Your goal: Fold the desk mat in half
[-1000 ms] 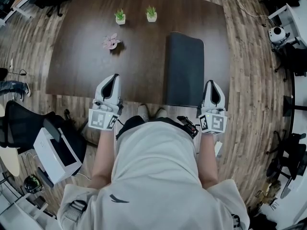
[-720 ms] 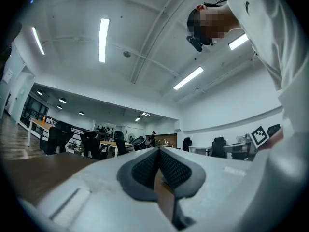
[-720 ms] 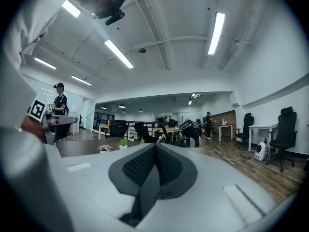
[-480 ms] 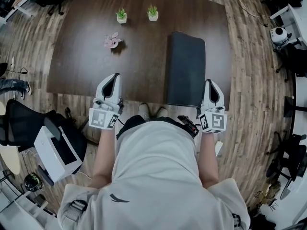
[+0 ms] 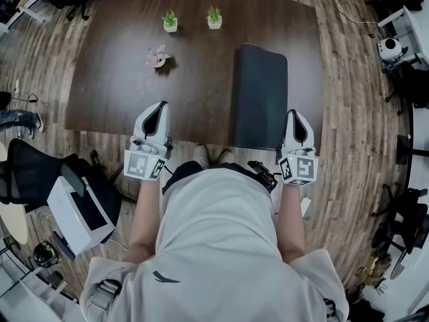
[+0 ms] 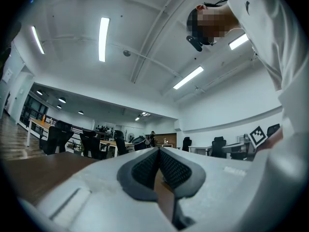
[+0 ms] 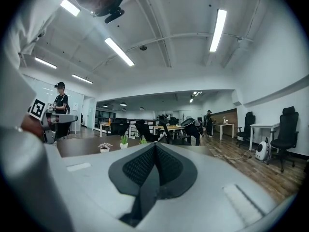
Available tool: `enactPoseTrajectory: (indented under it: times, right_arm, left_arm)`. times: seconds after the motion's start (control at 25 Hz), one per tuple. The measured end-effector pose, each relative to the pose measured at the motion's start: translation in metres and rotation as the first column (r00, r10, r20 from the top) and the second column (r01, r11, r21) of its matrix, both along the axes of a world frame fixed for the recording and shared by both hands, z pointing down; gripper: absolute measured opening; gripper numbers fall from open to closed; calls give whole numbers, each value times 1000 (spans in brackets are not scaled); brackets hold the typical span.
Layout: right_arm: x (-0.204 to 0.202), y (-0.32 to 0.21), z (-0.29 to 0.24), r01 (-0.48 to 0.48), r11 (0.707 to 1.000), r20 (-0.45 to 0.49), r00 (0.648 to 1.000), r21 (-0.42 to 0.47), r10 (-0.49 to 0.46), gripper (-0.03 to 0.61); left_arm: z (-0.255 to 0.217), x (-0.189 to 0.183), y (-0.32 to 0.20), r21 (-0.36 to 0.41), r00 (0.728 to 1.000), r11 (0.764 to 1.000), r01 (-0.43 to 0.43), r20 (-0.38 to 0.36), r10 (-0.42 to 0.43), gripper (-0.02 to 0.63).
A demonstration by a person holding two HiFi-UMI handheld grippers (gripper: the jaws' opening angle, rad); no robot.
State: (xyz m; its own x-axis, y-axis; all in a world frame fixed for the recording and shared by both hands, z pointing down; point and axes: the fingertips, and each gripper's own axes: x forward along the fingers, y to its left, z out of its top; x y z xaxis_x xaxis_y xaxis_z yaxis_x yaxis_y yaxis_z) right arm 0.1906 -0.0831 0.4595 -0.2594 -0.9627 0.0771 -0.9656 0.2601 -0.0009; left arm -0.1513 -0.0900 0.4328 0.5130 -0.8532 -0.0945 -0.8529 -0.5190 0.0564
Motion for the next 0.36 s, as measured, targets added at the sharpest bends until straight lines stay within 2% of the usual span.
enactPoseTrajectory:
  times: [0.36]
  right_arm:
    - [0, -4, 6, 10, 1000, -11, 1000, -11, -10, -2]
  left_arm:
    - [1, -2, -4, -1, 1000, 1000, 6, 6, -6, 5]
